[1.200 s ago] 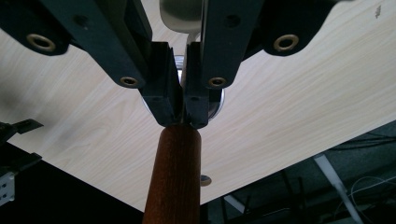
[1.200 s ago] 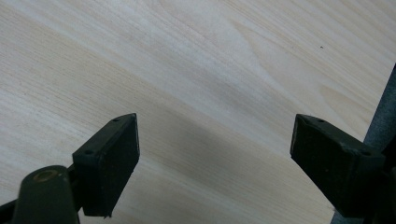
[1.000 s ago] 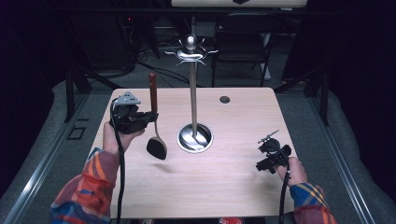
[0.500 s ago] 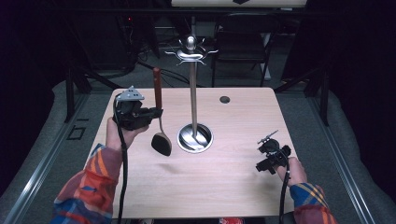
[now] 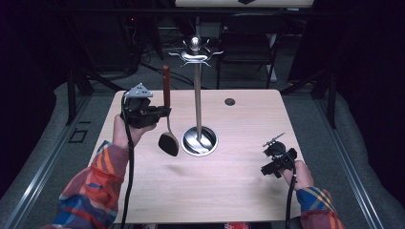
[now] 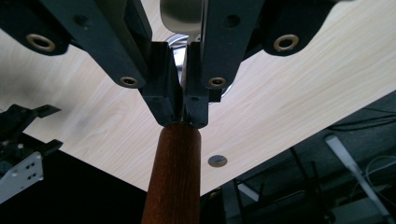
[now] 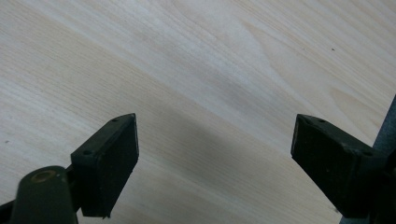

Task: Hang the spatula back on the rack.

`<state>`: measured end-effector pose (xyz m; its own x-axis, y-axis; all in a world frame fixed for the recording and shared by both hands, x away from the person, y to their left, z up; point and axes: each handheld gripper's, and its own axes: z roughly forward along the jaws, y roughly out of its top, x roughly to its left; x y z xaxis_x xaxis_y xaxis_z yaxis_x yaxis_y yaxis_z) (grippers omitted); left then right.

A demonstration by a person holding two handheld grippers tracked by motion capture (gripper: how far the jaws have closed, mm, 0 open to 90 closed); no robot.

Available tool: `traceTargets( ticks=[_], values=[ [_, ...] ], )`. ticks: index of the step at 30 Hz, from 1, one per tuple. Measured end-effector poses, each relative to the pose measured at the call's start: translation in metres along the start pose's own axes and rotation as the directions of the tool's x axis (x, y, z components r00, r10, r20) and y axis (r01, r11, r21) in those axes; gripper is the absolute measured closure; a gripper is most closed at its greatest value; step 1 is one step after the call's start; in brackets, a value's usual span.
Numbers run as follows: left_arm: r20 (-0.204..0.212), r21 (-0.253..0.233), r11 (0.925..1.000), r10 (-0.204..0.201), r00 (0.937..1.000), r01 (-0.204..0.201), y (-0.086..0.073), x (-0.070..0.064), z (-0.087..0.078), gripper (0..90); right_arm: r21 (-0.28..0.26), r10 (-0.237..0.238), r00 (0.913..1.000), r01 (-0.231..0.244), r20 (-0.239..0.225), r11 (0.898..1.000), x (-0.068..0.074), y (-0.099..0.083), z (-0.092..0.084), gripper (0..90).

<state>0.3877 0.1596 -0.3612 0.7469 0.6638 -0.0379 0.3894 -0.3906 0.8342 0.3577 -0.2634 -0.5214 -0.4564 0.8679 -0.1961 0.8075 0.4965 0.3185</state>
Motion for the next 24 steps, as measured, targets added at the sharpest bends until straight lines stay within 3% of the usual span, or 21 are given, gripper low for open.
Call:
traceTargets(
  ticks=[6, 9, 24],
  values=[
    [0.002, -0.007, 0.9999, 0.015, 0.9999, -0.015, 0.005, -0.005, 0.000, 84.7, 0.001, 0.004, 0.9999, -0.004, 0.010, 1.000, 0.000, -0.001, 0.000, 15.1],
    [0.003, -0.010, 0.9997, 0.024, 0.9997, -0.024, 0.008, -0.009, -0.001, 84.7, -0.002, 0.019, 0.9998, -0.019, -0.006, 1.000, 0.000, -0.002, 0.002, 15.3],
    [0.002, -0.012, 0.9992, 0.038, 0.9993, -0.038, 0.015, -0.008, -0.002, 84.7, 0.000, 0.029, 0.9995, -0.029, 0.009, 1.000, -0.003, -0.004, 0.001, 15.1]
  ],
)
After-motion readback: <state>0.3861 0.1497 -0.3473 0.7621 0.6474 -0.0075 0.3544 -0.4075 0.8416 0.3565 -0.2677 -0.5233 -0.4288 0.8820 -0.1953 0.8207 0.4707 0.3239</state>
